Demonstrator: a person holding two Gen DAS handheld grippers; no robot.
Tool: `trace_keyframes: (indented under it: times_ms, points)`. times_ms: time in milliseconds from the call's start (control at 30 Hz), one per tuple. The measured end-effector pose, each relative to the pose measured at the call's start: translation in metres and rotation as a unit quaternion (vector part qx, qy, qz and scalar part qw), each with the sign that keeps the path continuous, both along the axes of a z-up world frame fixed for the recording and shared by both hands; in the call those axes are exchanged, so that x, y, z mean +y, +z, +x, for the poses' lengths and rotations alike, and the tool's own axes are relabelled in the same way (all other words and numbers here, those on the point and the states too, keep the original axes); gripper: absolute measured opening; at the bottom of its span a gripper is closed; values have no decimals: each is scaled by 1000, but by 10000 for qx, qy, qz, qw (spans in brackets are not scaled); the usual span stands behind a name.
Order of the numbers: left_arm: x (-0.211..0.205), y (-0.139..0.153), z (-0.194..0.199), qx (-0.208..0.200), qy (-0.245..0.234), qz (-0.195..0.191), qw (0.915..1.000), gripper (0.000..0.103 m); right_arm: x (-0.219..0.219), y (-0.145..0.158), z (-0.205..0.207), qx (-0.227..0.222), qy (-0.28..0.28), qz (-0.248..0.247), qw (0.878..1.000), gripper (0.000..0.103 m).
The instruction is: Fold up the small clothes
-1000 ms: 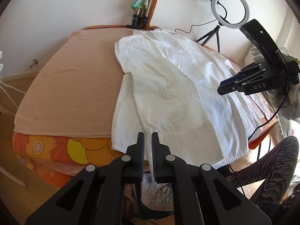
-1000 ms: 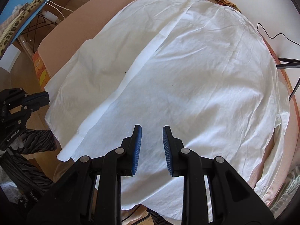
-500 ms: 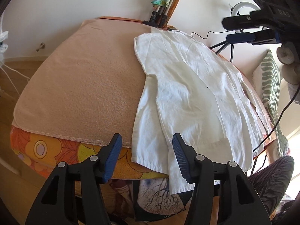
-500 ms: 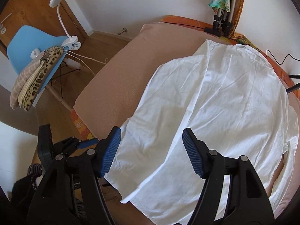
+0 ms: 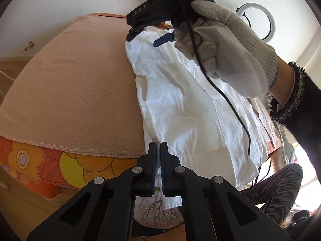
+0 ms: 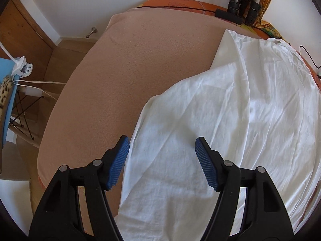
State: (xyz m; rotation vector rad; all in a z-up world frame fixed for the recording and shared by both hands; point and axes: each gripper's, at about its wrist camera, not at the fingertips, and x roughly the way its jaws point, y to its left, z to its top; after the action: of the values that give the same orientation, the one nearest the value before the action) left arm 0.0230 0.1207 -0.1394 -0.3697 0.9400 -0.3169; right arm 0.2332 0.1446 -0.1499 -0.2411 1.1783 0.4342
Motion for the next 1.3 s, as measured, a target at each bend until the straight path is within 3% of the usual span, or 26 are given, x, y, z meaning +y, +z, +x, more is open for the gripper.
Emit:
trace_keyframes:
  times_ms: [267, 333, 400, 467, 567, 900, 1100, 1300]
  points:
    - [-19, 16, -2, -244, -268, -228, 9991, 2, 24, -16, 17, -330, 62, -745, 9967, 70]
    - [-23, 18, -2, -257, -336, -224, 9989, 2, 24, -16, 18, -442, 102, -774, 9960, 62]
    - [-28, 18, -2, -256, -385, -253, 9986, 2, 22, -12, 19, -543, 76, -819, 9951, 35]
    - [-32, 20, -2, -273, -430, -226, 9984, 2, 17, -9, 23, -499, 24, -806, 9955, 22]
    - [-36, 23, -2, -333, -488, -243, 9980, 2, 1, 1, 29, -330, -67, -394, 9987, 14]
    - [-68, 45, 1, -557, -996, -259, 9931, 2, -92, 49, 28, -233, -610, 1028, 9926, 11]
    - [-103, 50, 3, -569, -1451, -189, 9876, 2, -148, 56, 28, -236, -854, 1163, 9893, 11]
    - [-131, 44, 9, -470, -1797, -70, 9826, 2, -189, 43, 35, -112, -1107, 1100, 9877, 11]
